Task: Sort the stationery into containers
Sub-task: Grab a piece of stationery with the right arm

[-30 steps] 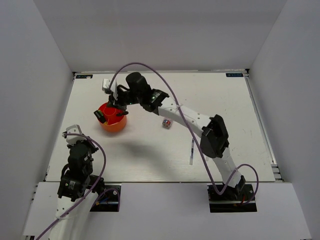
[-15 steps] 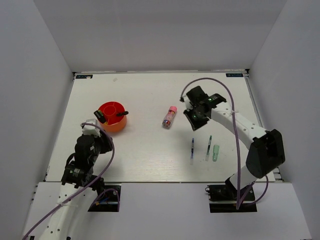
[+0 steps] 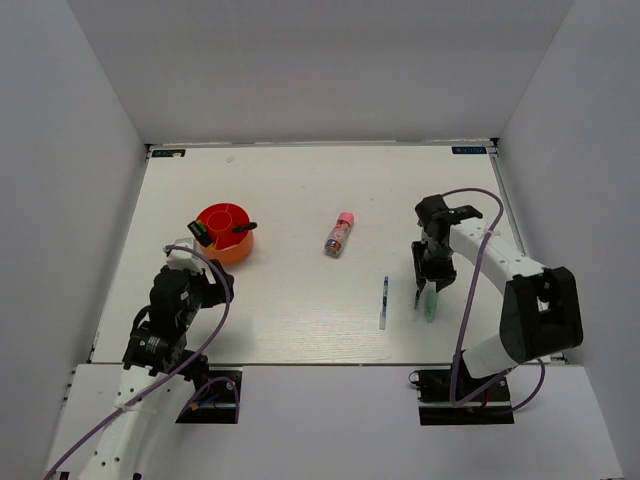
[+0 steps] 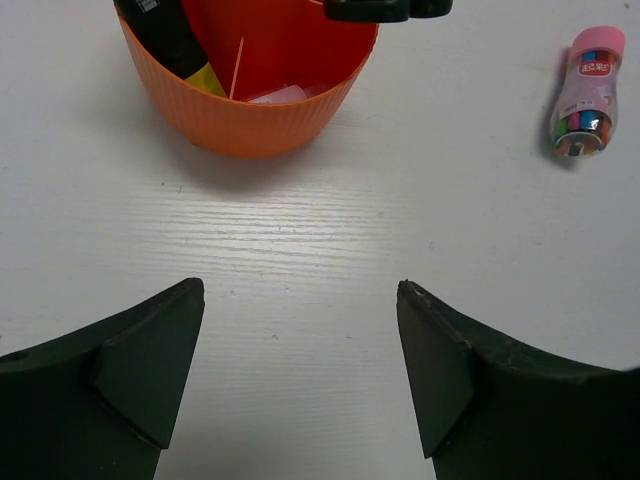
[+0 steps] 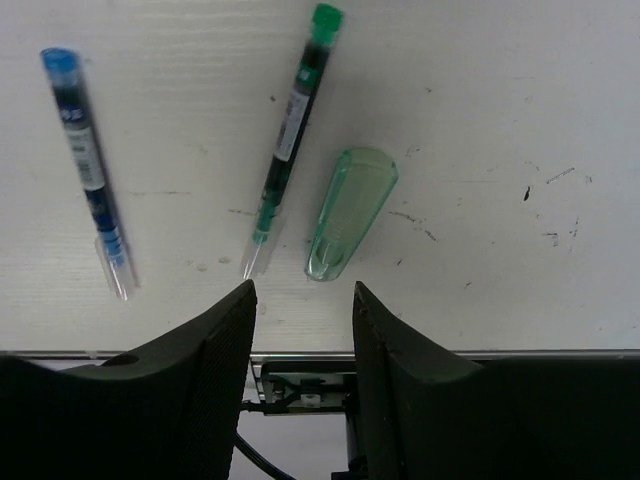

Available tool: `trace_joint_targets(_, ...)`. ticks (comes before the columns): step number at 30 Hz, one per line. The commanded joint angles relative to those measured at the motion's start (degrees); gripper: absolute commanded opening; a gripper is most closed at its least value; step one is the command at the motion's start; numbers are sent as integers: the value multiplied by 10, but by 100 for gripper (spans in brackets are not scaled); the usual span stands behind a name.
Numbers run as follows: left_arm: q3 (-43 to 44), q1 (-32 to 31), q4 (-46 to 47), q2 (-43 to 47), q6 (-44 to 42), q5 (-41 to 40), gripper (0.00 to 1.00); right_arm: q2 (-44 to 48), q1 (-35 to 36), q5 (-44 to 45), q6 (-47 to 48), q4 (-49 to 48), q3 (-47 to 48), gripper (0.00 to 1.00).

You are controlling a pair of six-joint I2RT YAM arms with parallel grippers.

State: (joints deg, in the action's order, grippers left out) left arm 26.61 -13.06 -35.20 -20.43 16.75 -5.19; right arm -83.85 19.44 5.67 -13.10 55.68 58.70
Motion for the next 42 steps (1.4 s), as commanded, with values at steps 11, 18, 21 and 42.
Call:
trace_joint_targets(11,13,3,0,8,-3,-4,88,-61,-63,4,-47,-39,-22,48)
trace_joint_targets(18,13,1,0,6,-2,-2,88,-88,-78,2,-46,-70,-51,50)
trace_joint_targets(21,13,2,0,6,-3,-3,88,-100,-84,2,-47,-83,-53,50)
trace_joint_targets(42,13,3,-1,14,-5,-10,88,-78,-104,-50,-27,-149,-92,0)
